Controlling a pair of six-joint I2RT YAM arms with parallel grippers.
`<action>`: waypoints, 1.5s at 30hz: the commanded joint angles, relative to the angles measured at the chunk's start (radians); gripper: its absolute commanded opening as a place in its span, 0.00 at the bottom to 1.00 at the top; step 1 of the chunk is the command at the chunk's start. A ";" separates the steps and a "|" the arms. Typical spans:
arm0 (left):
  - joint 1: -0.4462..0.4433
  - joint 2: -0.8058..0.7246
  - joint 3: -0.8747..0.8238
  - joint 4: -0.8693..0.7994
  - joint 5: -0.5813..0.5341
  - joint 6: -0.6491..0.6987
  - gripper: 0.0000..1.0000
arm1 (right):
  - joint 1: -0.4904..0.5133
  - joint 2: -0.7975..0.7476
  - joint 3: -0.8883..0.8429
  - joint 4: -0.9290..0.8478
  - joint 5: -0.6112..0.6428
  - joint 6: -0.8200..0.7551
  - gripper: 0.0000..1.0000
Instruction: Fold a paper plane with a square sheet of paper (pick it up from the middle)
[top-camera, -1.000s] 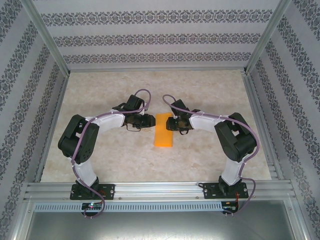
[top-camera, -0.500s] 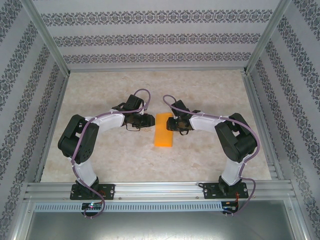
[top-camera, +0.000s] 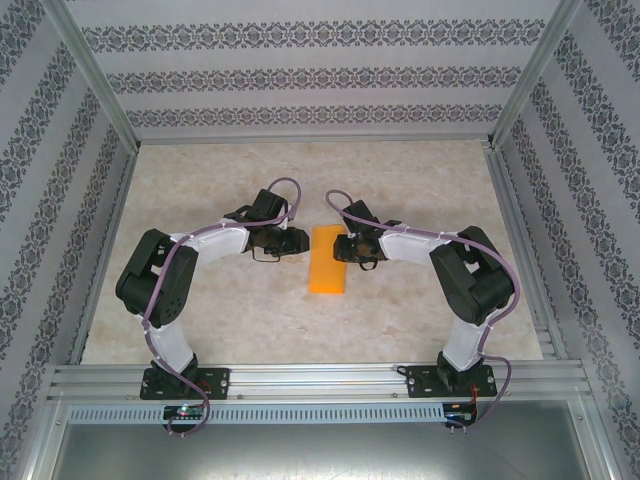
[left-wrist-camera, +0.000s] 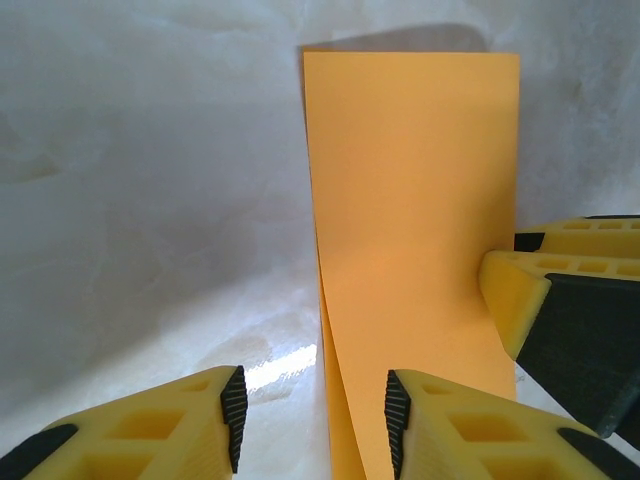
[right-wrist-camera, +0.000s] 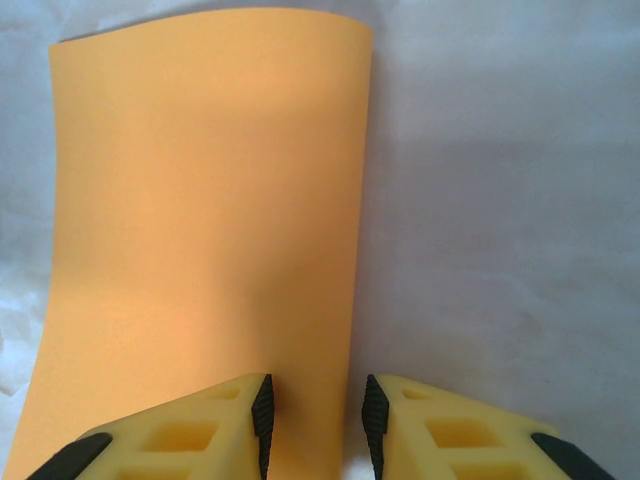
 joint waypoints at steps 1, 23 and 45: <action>0.012 -0.031 0.000 -0.008 -0.001 -0.014 0.43 | -0.009 0.012 -0.022 -0.069 0.074 -0.006 0.34; 0.006 -0.014 0.001 0.087 0.083 -0.097 0.37 | 0.011 0.042 0.015 -0.127 0.121 0.004 0.33; -0.013 0.042 0.025 0.124 0.111 -0.115 0.31 | 0.031 0.070 0.045 -0.168 0.146 0.018 0.33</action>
